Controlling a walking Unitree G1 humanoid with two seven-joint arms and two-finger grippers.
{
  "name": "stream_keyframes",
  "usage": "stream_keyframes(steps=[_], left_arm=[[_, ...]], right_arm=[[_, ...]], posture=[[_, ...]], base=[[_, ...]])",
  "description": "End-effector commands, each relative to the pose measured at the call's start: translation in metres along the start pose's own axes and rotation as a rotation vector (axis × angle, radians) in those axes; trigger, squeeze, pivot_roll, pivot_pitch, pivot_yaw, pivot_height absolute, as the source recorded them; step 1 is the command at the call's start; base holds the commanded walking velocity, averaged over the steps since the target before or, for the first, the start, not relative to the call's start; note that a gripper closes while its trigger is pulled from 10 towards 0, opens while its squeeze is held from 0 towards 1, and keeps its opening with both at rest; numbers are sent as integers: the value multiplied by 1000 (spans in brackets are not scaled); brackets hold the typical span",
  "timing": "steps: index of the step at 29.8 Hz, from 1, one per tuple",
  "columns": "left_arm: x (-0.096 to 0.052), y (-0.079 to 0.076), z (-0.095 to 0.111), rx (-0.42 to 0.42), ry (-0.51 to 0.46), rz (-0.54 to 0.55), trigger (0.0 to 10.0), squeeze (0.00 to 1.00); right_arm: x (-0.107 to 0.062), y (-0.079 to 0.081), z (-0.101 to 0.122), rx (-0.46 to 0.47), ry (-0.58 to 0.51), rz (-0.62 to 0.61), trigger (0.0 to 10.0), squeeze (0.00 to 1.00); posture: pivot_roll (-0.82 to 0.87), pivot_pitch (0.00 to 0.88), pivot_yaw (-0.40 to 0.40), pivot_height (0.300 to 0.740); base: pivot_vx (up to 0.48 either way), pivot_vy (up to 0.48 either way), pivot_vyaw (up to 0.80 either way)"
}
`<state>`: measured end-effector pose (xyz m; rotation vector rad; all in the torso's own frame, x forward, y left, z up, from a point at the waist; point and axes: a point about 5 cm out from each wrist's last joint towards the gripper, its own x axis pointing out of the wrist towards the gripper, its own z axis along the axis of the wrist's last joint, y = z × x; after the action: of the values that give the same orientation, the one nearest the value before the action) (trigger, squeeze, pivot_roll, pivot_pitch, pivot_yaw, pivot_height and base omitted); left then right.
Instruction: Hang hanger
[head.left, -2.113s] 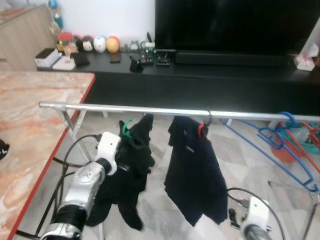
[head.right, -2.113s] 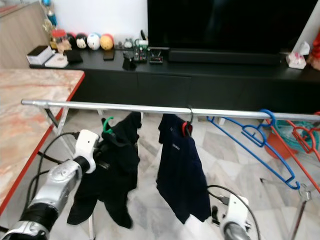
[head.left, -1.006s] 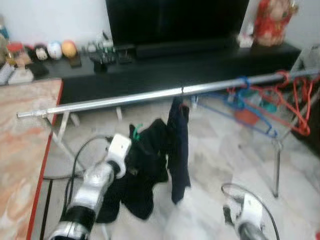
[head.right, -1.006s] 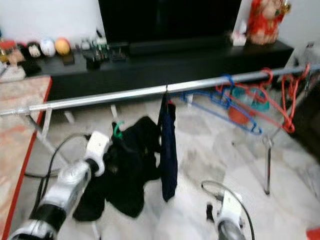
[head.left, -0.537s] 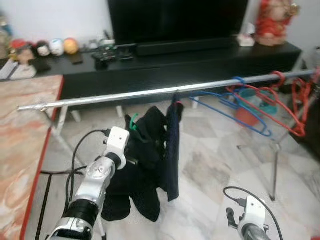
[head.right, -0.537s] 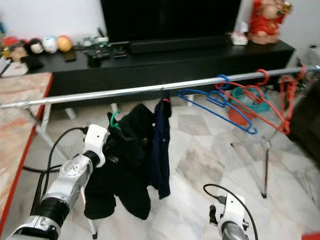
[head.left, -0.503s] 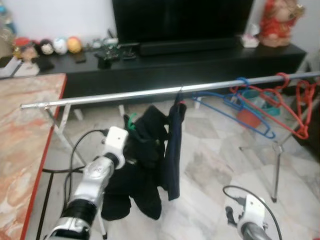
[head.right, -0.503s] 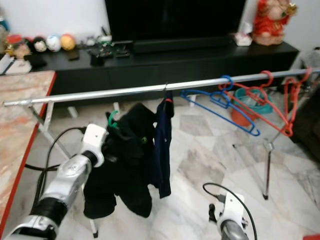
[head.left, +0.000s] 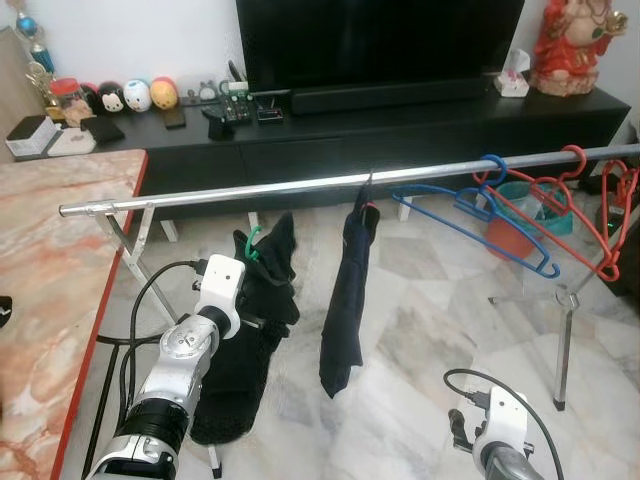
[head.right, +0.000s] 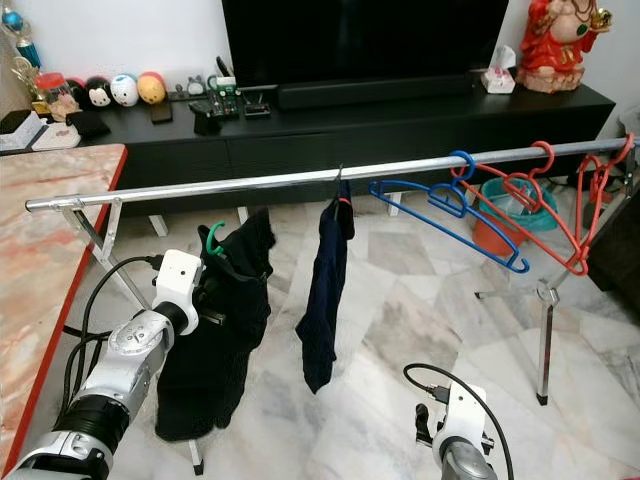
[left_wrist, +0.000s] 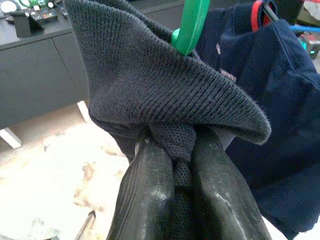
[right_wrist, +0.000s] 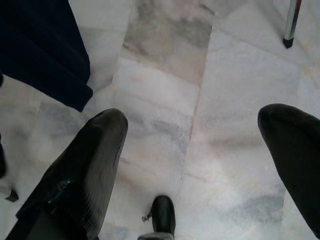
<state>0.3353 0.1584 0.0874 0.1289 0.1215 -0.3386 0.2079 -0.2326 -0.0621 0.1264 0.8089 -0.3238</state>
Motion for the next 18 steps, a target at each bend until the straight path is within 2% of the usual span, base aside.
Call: stream_keyframes(steps=[1,18], left_arm=[[3,3,11,9,-52,3,10000,0],[2,5,13,20,-65,-2,10000,0]], right_arm=[[0,0,-1,14,7,-3,10000,0],[0,1,-1,18,6,-1,10000,0]], posture=[[41,0,13,740],[42,0,12,740]], base=[[277,0,0],[284,0,0]])
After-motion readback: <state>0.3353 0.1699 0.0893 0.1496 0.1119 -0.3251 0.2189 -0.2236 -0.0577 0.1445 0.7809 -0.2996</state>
